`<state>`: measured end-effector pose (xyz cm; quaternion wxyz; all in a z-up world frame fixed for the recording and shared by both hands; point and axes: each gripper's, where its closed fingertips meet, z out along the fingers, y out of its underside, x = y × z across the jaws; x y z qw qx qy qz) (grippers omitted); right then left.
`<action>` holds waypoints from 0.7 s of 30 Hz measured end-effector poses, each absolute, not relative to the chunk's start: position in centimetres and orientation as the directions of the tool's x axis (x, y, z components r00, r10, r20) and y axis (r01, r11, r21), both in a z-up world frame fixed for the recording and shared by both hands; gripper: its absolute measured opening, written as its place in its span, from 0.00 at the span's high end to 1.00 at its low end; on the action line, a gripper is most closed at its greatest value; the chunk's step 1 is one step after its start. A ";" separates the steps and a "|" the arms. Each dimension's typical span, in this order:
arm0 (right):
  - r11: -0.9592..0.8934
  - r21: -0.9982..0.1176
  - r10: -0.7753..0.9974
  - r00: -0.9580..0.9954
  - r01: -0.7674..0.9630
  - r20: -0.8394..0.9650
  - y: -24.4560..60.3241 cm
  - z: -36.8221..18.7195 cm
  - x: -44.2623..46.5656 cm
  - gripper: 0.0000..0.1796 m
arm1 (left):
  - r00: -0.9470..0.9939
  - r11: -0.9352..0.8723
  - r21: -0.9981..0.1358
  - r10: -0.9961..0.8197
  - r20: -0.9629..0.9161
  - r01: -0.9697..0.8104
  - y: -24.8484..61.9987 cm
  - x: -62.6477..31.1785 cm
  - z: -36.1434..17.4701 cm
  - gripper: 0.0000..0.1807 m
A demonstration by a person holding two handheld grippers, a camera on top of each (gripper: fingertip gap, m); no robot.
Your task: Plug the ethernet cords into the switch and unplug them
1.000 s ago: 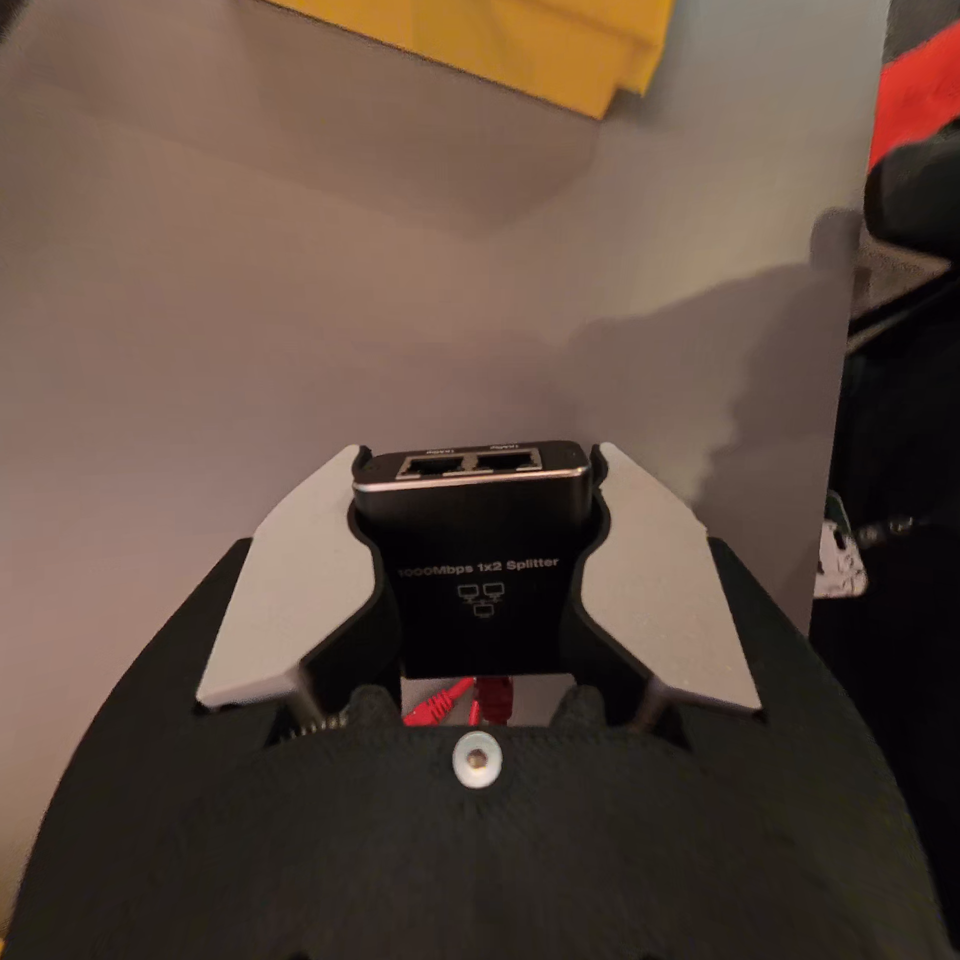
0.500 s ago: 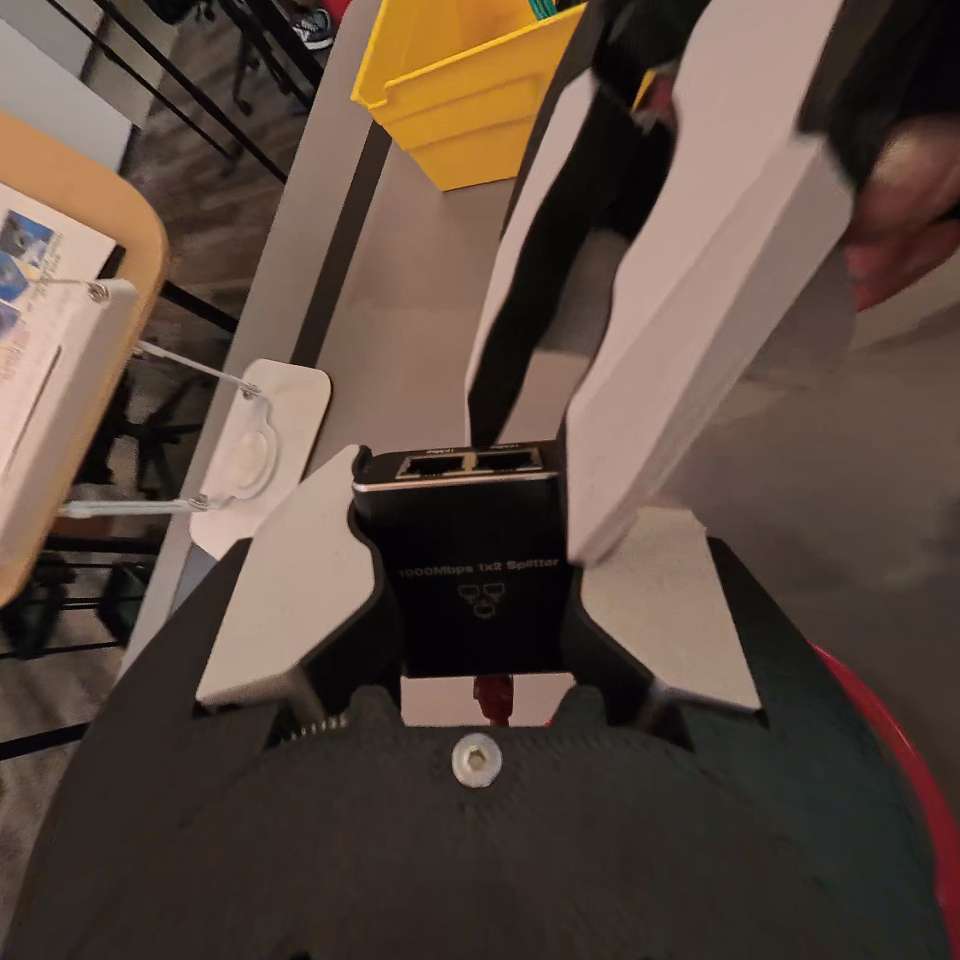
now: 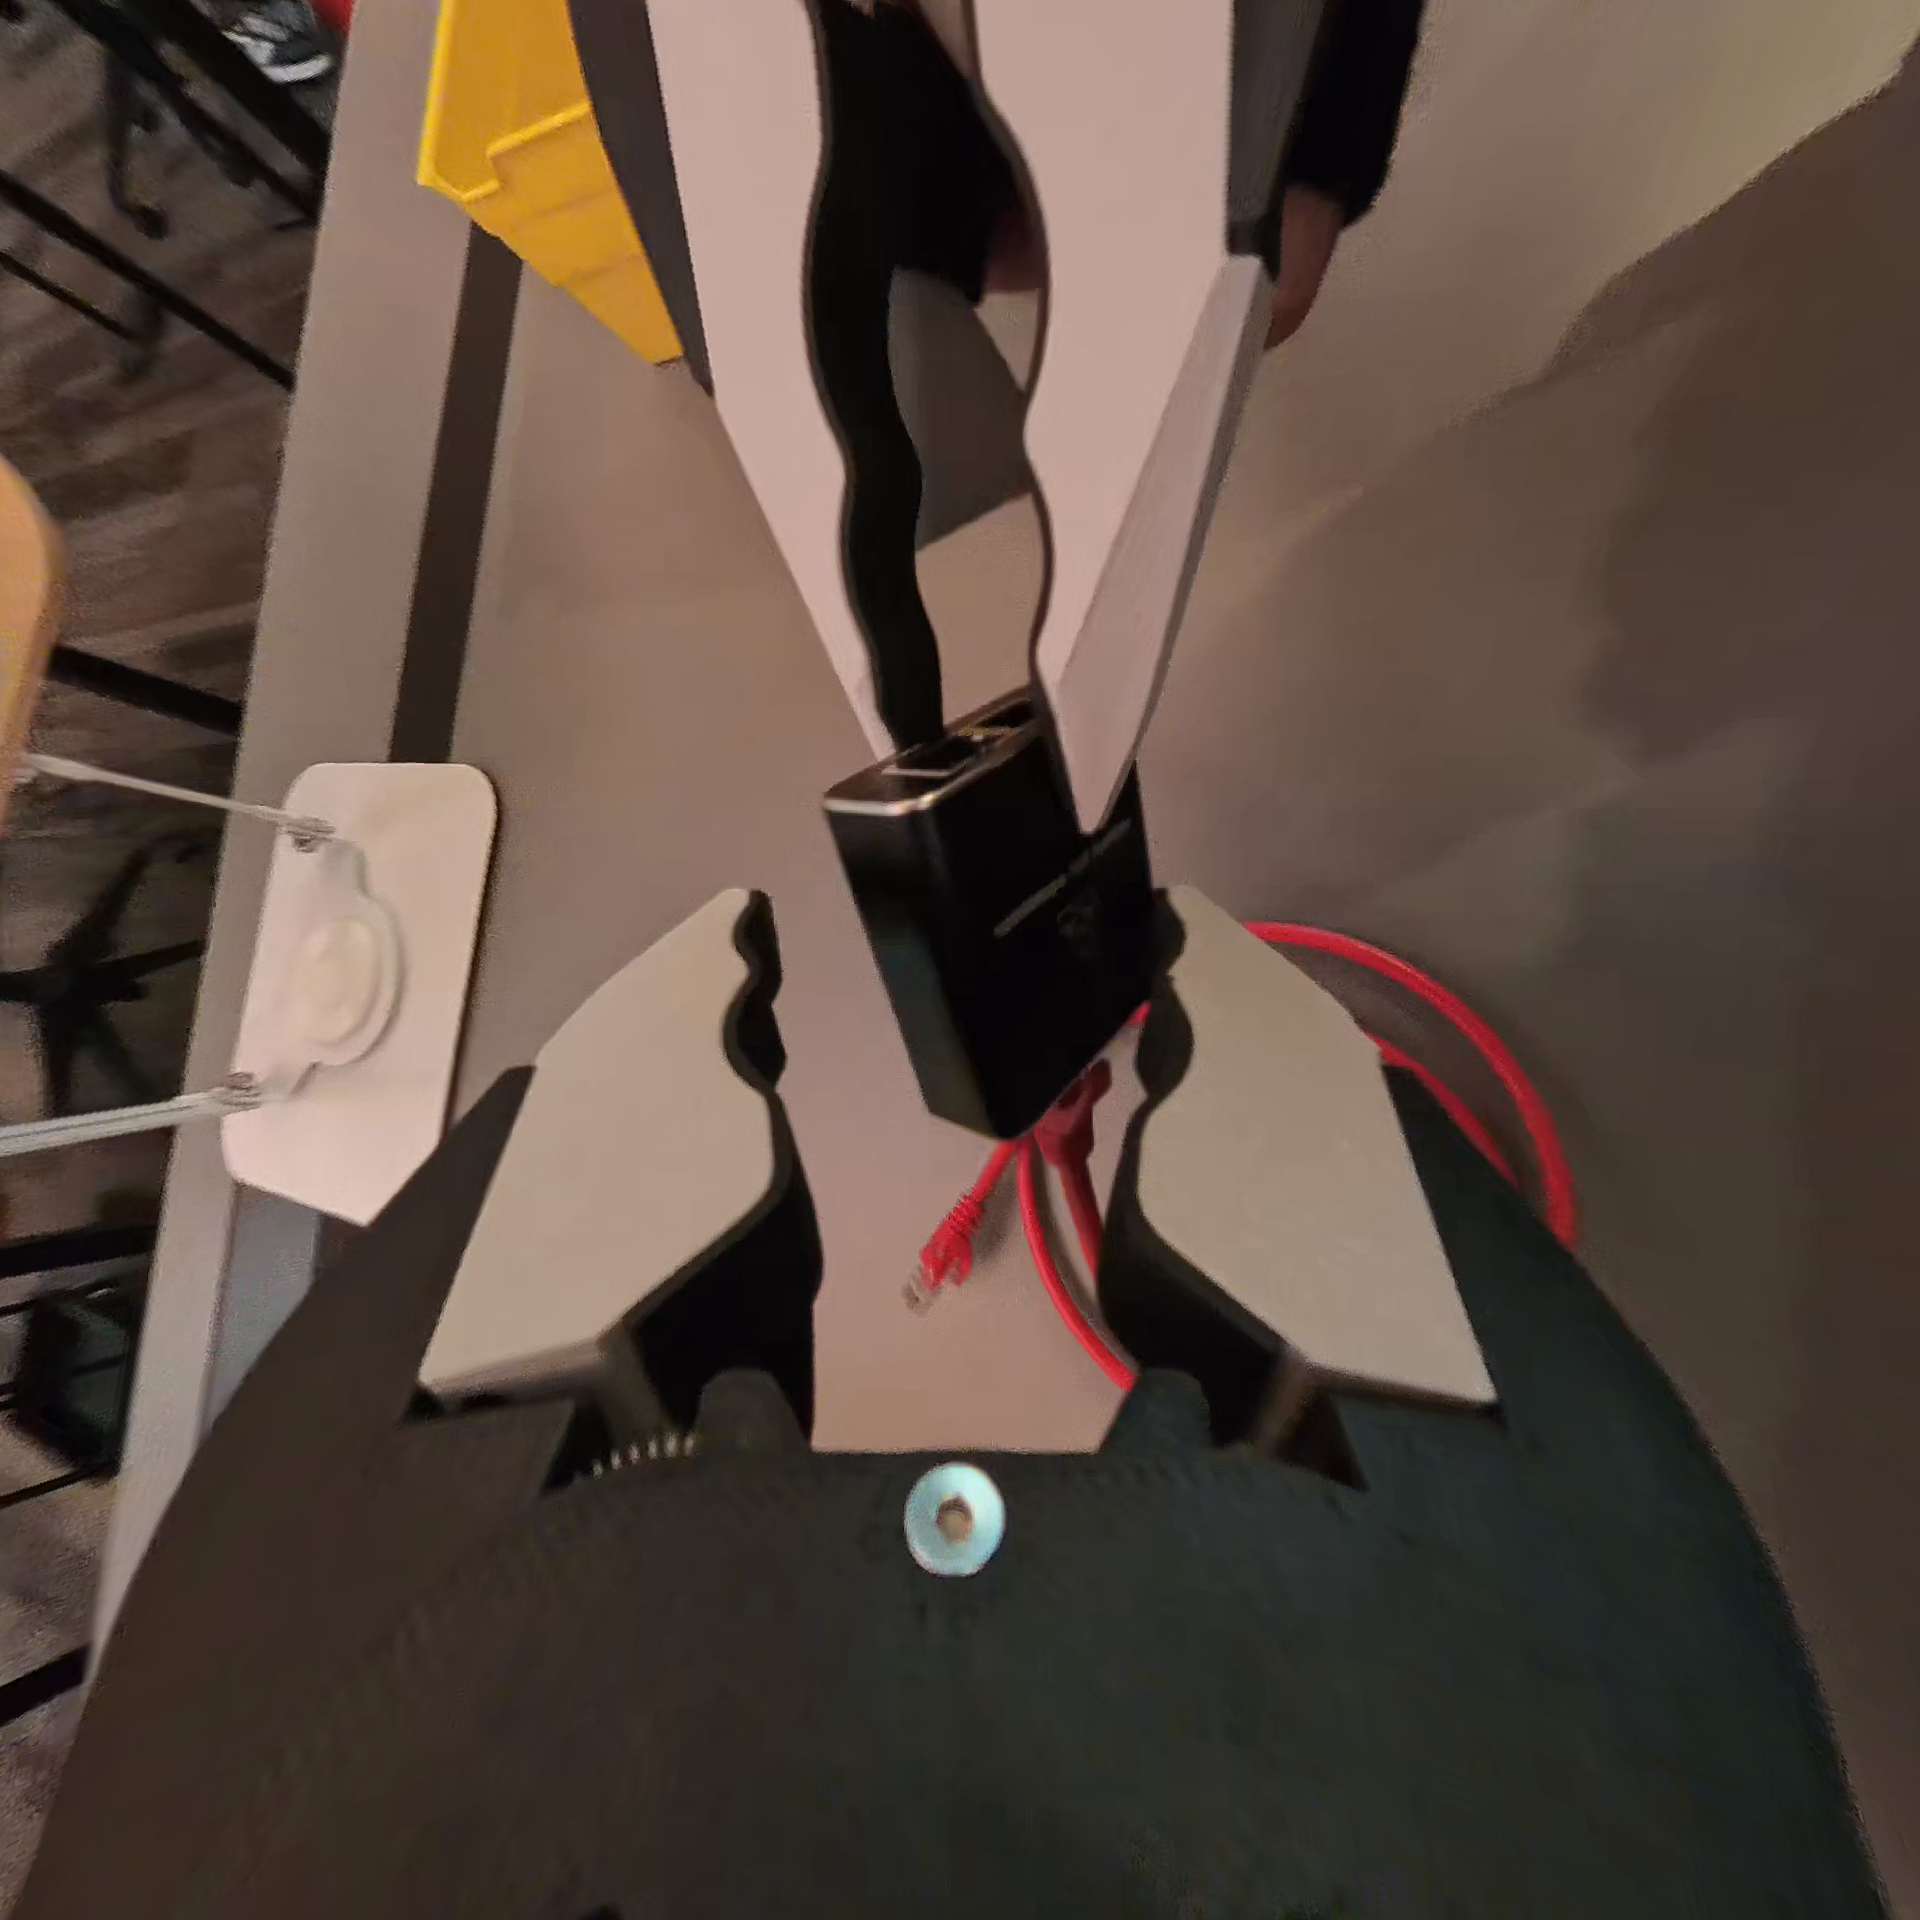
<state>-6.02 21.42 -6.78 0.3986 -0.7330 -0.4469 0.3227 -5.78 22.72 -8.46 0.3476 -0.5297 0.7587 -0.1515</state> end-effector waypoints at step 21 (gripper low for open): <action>-0.321 -0.935 0.809 0.557 0.153 -0.187 23.2 -7.5 -7.2 0.72 | 0.115 -0.319 -0.943 -0.944 0.308 -0.089 25.0 -3.6 -2.8 0.86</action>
